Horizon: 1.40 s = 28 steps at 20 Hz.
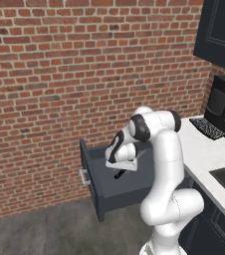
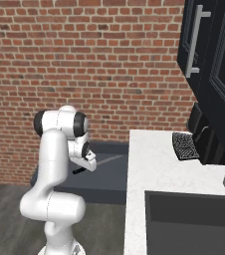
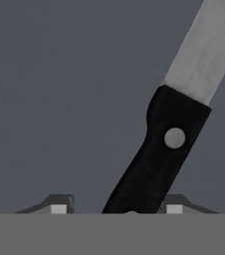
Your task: Pick up the knife from the drawer and place it on the cutting board. Then place the meat from the plate to the cutting board.
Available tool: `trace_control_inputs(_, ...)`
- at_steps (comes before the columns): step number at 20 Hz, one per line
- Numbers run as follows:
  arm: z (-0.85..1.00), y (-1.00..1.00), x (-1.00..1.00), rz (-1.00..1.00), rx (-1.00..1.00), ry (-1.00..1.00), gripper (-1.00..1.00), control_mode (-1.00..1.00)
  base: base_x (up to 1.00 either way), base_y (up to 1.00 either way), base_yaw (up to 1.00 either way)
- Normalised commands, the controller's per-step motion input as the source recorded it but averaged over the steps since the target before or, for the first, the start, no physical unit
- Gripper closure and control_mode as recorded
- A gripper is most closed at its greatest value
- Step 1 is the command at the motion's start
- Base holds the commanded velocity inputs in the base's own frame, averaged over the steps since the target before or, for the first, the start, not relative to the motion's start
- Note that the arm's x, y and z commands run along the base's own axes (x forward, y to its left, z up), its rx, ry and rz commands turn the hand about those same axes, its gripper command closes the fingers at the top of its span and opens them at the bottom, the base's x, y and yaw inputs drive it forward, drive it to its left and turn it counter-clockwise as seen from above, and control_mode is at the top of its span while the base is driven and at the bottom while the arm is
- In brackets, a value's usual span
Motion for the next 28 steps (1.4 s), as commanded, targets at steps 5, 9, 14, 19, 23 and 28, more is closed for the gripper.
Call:
trace_control_inputs(5,-0.26,0.04,0.02,0.00,-0.07,0.00,1.00,-1.00,0.00,0.00,0.00)
trace_control_inputs(9,0.00,0.01,-0.02,-0.05,0.00,-0.01,1.00,-1.00,0.00,0.00,0.00)
trace_control_inputs(14,0.56,0.21,-0.33,-0.07,0.02,-0.15,1.00,-1.00,0.00,0.00,0.00)
trace_control_inputs(19,0.99,0.27,-0.37,-0.05,0.04,-0.13,1.00,-1.00,0.00,0.00,0.00)
trace_control_inputs(23,1.00,0.24,-0.52,-0.01,0.01,-0.05,1.00,-1.00,0.00,0.00,0.00)
trace_control_inputs(28,1.00,0.14,-0.60,-0.02,0.00,-0.13,1.00,-1.00,0.00,0.00,0.00)
